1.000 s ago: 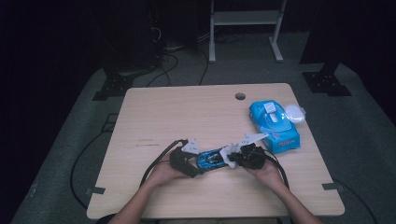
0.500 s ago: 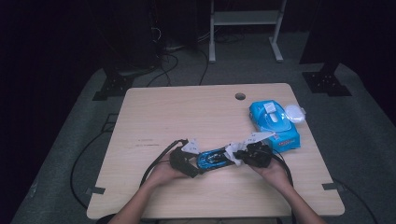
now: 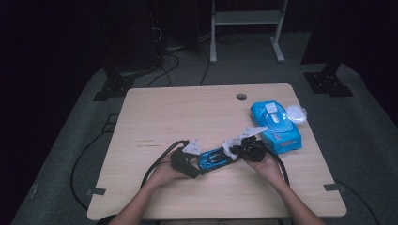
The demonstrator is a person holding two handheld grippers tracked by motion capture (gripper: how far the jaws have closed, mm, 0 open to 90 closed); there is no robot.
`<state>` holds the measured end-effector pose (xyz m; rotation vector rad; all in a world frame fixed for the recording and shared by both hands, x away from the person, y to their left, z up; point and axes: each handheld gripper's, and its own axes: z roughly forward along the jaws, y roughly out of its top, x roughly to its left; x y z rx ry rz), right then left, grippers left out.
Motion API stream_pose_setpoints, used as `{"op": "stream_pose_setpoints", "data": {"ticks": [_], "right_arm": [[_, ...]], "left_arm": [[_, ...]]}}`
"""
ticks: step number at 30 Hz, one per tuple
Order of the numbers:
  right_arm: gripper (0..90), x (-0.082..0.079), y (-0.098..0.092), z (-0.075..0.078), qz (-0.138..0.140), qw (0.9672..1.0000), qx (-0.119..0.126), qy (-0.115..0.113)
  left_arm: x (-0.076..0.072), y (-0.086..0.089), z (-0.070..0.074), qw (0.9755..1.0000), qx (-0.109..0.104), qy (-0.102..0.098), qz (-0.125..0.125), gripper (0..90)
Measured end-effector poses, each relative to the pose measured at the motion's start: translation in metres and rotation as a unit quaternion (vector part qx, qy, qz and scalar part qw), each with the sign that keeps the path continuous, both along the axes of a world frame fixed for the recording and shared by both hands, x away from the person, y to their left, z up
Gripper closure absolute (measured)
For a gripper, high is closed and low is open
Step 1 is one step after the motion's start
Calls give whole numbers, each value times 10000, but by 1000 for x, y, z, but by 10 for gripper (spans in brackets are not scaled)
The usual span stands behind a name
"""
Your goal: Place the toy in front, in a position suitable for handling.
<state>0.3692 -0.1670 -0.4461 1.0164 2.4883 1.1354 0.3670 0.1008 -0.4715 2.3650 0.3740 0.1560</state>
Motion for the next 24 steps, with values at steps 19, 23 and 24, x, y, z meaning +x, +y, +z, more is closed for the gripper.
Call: {"op": "stream_pose_setpoints", "data": {"ticks": [19,23,24], "right_arm": [[859,16,-12,1,-401,9990,197,-90],[859,0,-25,6,-328,9993,168,-113],[859,-5,-28,8,-276,9994,169,-72]], "left_arm": [[0,0,0,10000,1,-15,-36,266],[0,0,0,10000,-13,-12,-26,266],[0,0,0,10000,-4,-16,-28,266]]}}
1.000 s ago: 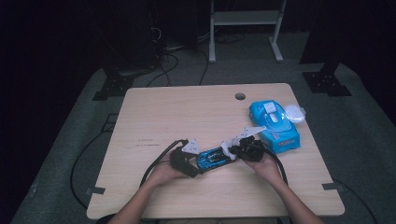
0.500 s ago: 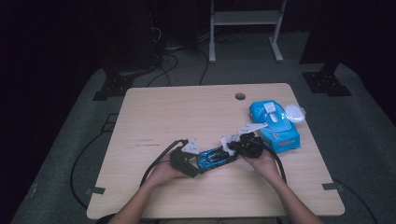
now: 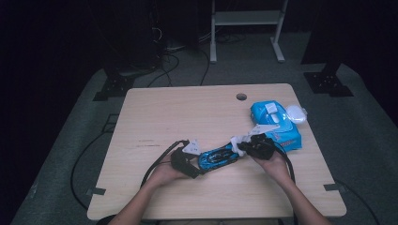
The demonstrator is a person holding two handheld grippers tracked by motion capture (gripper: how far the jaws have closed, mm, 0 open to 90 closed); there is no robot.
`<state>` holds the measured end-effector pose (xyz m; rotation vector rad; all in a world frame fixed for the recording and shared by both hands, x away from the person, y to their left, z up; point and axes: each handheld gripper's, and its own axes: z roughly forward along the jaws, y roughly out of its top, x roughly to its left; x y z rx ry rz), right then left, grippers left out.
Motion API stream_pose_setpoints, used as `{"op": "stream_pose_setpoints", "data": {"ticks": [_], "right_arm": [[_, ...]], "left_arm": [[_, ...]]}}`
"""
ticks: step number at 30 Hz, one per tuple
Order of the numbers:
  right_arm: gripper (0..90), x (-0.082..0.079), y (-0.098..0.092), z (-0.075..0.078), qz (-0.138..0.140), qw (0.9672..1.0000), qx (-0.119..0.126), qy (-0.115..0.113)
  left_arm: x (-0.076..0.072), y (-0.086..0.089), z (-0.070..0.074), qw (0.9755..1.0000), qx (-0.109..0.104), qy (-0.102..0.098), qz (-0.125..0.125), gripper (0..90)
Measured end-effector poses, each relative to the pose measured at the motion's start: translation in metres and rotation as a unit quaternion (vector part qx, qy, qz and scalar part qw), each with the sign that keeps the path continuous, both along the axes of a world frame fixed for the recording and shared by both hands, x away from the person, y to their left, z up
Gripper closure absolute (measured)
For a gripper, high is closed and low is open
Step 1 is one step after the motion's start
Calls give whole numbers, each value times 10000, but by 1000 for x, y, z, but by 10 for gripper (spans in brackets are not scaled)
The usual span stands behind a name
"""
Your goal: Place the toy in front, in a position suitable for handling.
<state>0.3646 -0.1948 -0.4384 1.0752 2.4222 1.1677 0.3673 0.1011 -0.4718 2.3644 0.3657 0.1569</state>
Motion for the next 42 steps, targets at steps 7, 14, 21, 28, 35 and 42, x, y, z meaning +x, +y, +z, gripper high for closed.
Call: {"op": "stream_pose_setpoints", "data": {"ticks": [7,14,21,28,35,42], "right_arm": [[859,-17,-1,-2,316,9991,-267,81],[858,-1,2,-3,154,9997,-165,109],[858,15,26,-4,185,9997,-130,50],[858,13,28,-2,283,9995,-154,24],[858,-13,6,5,478,9988,-30,137],[842,-15,15,-3,743,9967,-238,214]], "left_arm": [[0,0,0,10000,-13,-4,7,266],[0,0,-1,10000,-33,-8,0,266],[0,0,0,10000,-8,-10,-13,266],[0,0,-1,10000,-19,-11,-8,266],[1,0,-1,10000,-24,-16,-11,266],[0,-1,-1,10000,-18,-17,-1,266]]}}
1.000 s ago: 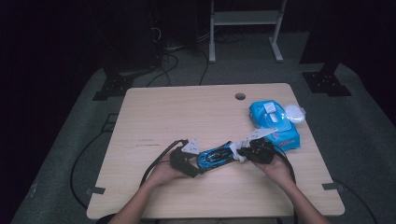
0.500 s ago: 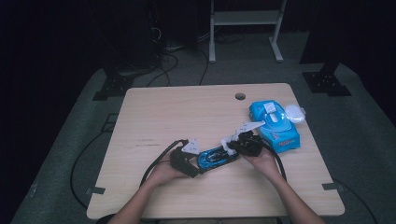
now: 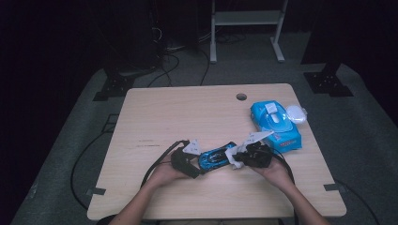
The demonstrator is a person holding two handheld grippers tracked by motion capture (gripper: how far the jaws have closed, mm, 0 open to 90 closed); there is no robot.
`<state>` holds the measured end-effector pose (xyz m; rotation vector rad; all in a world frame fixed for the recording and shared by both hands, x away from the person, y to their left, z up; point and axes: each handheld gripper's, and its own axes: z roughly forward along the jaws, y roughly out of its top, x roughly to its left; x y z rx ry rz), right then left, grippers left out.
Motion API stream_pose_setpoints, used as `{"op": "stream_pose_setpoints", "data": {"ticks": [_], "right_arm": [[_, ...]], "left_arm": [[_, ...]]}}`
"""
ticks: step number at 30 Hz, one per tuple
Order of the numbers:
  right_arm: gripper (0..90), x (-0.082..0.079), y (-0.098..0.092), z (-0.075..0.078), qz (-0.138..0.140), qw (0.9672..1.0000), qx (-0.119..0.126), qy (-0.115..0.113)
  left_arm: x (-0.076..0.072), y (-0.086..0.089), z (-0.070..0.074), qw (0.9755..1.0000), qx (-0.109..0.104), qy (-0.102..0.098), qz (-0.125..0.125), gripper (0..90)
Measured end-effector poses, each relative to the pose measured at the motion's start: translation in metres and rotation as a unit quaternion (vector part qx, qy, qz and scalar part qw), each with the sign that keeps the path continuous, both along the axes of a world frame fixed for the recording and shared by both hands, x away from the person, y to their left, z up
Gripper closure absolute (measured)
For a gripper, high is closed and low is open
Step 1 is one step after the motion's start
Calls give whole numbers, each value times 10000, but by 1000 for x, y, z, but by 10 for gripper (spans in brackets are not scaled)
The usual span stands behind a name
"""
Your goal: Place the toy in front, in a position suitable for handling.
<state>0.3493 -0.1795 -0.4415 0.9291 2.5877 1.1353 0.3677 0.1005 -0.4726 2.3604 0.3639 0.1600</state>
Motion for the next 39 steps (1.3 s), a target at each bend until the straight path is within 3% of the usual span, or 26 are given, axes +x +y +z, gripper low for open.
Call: {"op": "stream_pose_setpoints", "data": {"ticks": [4,6,9,12,15,19,24,25,27,29,31,33,35,38,39], "right_arm": [[751,-2,-6,2,-138,9998,-39,-149],[643,-2,-9,4,-219,9994,-78,-249],[591,1,-10,4,-278,9993,-77,-258],[561,6,-4,4,-307,9986,-95,-429],[615,11,4,1,-342,9979,-99,-542],[831,16,16,-4,-239,9978,-101,-603],[866,10,33,-4,56,9990,33,-452],[868,8,36,-4,116,9990,109,-423],[869,6,42,-4,353,9984,406,-156],[869,2,48,-4,469,9984,241,-206],[868,2,44,-3,463,9987,101,-206],[866,5,30,0,244,9993,-30,-282],[865,9,15,2,117,9997,-48,-202],[865,8,8,1,167,9996,-124,-165],[865,8,8,0,204,9996,-156,-146]], "left_arm": [[1,0,0,10000,-19,8,-19,266],[1,0,0,10000,-20,0,-20,266],[0,0,0,10000,-10,-7,-13,266],[0,0,0,10000,-15,-7,-4,266],[0,0,0,10000,-22,0,-7,266],[0,0,0,10000,-20,4,-10,266],[1,0,0,10000,-21,5,-15,266],[1,0,0,10000,-22,3,-12,266],[0,-1,0,10000,-29,15,-7,266],[0,-1,0,10000,-24,14,0,266],[0,0,0,10000,-11,7,-1,266],[1,0,-1,10000,-7,40,6,266],[2,0,0,10000,13,83,31,260],[3,0,1,9997,24,206,155,236],[5,1,2,9992,-50,337,205,204]]}}
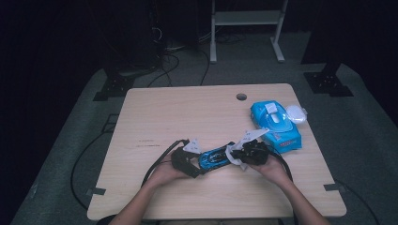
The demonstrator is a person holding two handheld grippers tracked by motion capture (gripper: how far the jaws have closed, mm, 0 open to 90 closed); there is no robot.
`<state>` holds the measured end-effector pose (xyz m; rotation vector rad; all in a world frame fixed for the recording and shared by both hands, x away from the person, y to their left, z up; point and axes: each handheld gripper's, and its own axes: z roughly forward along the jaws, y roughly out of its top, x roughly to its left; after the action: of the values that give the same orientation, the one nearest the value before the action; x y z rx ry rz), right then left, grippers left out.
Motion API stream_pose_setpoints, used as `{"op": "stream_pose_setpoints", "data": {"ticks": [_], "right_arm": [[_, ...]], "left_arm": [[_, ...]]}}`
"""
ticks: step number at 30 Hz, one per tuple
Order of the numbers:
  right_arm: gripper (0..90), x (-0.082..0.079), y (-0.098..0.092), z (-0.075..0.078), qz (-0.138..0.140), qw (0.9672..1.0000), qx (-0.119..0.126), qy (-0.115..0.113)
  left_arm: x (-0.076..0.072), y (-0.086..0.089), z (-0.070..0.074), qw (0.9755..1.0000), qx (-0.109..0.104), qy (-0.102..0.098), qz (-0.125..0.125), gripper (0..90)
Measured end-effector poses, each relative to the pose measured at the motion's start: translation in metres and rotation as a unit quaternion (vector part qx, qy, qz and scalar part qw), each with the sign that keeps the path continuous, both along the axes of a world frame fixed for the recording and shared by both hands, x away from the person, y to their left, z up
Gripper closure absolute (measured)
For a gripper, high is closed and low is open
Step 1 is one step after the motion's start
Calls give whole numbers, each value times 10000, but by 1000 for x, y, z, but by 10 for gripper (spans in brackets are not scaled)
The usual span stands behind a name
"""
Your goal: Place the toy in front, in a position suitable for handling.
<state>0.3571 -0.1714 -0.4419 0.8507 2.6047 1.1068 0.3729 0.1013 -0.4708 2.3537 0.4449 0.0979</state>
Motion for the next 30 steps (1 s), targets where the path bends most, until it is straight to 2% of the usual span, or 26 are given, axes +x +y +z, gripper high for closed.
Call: {"op": "stream_pose_setpoints", "data": {"ticks": [1,3,5,7,9,12,14,16,18,19,21,24,26,28,30], "right_arm": [[865,0,0,-2,33,10000,12,26],[866,1,-1,-2,79,10000,37,11],[867,2,-3,-3,89,9999,95,55],[869,2,-3,-4,120,9999,91,54],[870,0,-3,-4,158,9999,54,2],[873,-3,-5,-7,193,9998,71,-39],[875,-6,-7,-13,231,9997,115,5],[875,-10,-9,-21,277,9996,10,63],[874,-12,-9,-25,253,9995,-134,112],[874,-13,-10,-26,257,9996,-118,73],[873,-14,-12,-21,234,9997,15,25],[872,-10,-15,-6,118,9997,154,-169],[872,-5,-17,2,-17,9994,208,-286],[871,2,-15,4,-28,9994,217,-256],[870,6,-10,-1,21,9995,226,-217]], "left_arm": [[2,2,2,9998,-147,151,35,200],[5,7,6,9985,-437,299,137,199],[9,12,8,9949,-800,550,254,213],[14,13,7,9917,-979,711,430,235],[18,10,4,9905,-970,836,501,240],[19,3,0,9910,-846,905,506,239],[20,1,-2,9885,-957,1033,548,233],[21,1,-3,9862,-1043,1137,598,253],[22,2,-4,9856,-1053,1185,595,278],[22,2,-3,9857,-1042,1173,616,278],[22,2,-3,9862,-1035,1121,642,278],[24,3,-4,9863,-1027,1155,580,277],[25,3,-4,9854,-1038,1213,585,278],[25,3,-4,9856,-1027,1216,574,278],[25,2,-4,9857,-1033,1210,558,285]]}}
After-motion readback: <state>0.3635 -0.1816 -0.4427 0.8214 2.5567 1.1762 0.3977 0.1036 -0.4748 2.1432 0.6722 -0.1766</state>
